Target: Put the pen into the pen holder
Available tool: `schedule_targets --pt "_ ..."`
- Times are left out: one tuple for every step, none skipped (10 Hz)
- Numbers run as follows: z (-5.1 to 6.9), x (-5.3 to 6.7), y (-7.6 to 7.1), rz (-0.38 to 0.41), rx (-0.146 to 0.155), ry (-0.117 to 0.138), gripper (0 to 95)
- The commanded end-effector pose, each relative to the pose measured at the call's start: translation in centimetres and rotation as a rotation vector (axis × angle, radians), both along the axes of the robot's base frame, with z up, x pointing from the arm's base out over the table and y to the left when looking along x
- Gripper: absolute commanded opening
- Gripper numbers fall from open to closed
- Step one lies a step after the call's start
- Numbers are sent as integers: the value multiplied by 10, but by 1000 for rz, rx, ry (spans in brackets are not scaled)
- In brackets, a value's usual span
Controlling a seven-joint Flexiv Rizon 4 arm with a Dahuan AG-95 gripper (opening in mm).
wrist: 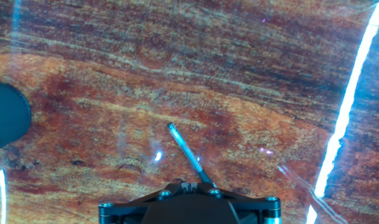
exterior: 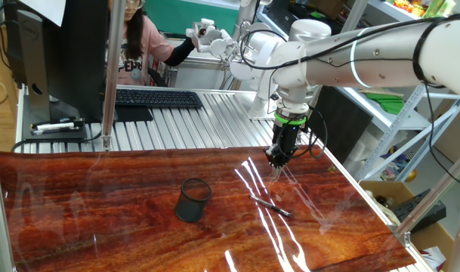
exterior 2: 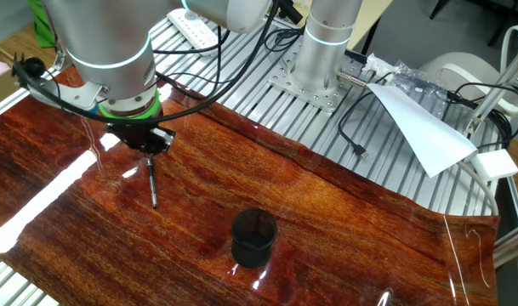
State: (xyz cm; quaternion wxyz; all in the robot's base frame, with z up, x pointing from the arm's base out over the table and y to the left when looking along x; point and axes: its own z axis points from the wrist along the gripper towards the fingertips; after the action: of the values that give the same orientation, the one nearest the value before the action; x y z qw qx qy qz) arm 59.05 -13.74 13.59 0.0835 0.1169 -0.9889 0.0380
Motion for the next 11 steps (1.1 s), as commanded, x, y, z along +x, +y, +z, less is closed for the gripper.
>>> schedule_targets --pt "0 2 0 -1 2 6 0" --pt "0 2 0 -1 2 6 0" --pt "0 2 0 -7 0 4 0" --pt "0 2 0 -12 -1 5 0" --pt "0 2 0 -12 -1 6 0" --pt "0 2 0 -9 0 8 0" --pt "0 2 0 -9 0 7 0" --pt "0 2 0 -9 -1 7 0" --pt "0 2 0 -16 -1 7 0" --pt "0 2 0 -20 0 5 0" --pt "0 2 0 -27 -2 4 0"
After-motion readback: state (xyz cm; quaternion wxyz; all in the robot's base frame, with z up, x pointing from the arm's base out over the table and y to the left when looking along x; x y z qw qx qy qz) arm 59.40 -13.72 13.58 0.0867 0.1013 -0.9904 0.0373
